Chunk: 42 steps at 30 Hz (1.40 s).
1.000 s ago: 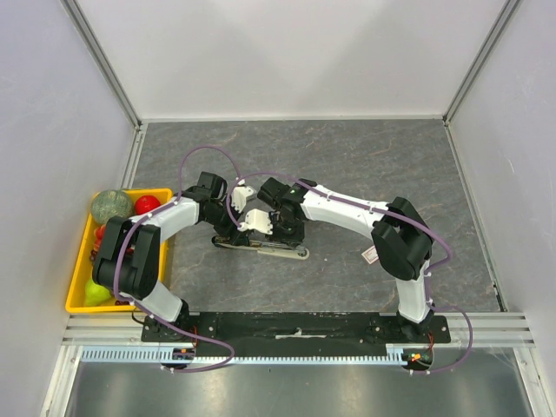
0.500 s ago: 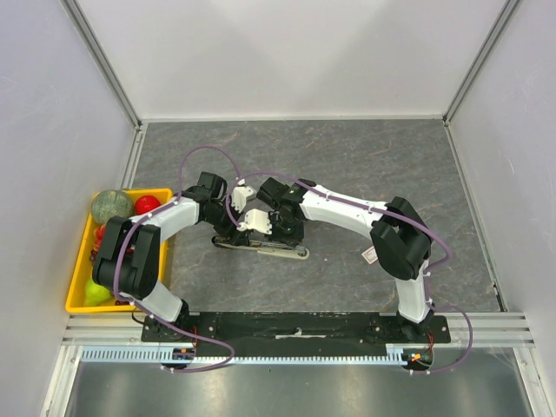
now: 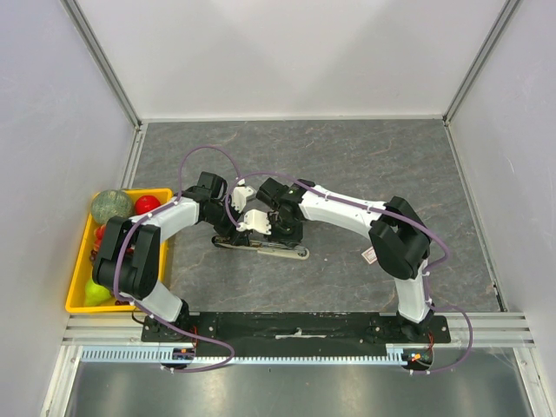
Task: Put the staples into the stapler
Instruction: Install the staple into the stapler.
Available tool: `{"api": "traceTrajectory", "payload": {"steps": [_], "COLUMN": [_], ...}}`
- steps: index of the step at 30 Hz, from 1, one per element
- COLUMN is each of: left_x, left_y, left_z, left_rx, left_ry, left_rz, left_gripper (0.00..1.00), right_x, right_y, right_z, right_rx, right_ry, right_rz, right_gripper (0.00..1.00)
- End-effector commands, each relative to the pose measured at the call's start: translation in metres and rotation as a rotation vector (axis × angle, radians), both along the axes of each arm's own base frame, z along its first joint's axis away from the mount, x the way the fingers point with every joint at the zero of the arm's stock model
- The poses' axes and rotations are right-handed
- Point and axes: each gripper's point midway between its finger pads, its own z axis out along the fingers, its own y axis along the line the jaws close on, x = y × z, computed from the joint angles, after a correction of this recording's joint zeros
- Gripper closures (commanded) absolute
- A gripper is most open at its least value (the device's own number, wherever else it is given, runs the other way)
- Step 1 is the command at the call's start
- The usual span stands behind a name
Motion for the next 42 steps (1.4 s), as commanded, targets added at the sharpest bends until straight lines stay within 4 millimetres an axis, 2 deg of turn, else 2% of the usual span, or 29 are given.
{"api": "traceTrajectory", "payload": {"steps": [1,16,37,42], "left_x": [0.0019,0.0017,0.0016,0.0012], "left_y": [0.0106,0.0107,0.0125,0.0126], "left_z": [-0.0092,-0.0098,-0.0116,-0.0128], "left_rx": [0.062,0.065,0.073,0.075], "left_ry": [-0.019,-0.018,-0.013,-0.01], "left_rz": [0.016,0.015,0.021,0.019], "left_gripper": [0.16,0.16,0.16,0.16], "right_x": [-0.0021,-0.0043,-0.0047,-0.0054], "right_y": [-0.0011,-0.0043,-0.0014,0.0006], "right_z": [-0.0062,-0.0149,-0.0134,-0.0066], "right_rx": [-0.035,-0.072,-0.079,-0.072], "right_ry": [0.019,0.044,0.061,0.072], "right_rz": [-0.01,-0.058,-0.124,-0.136], "right_gripper": [0.84,0.84,0.85,0.85]}}
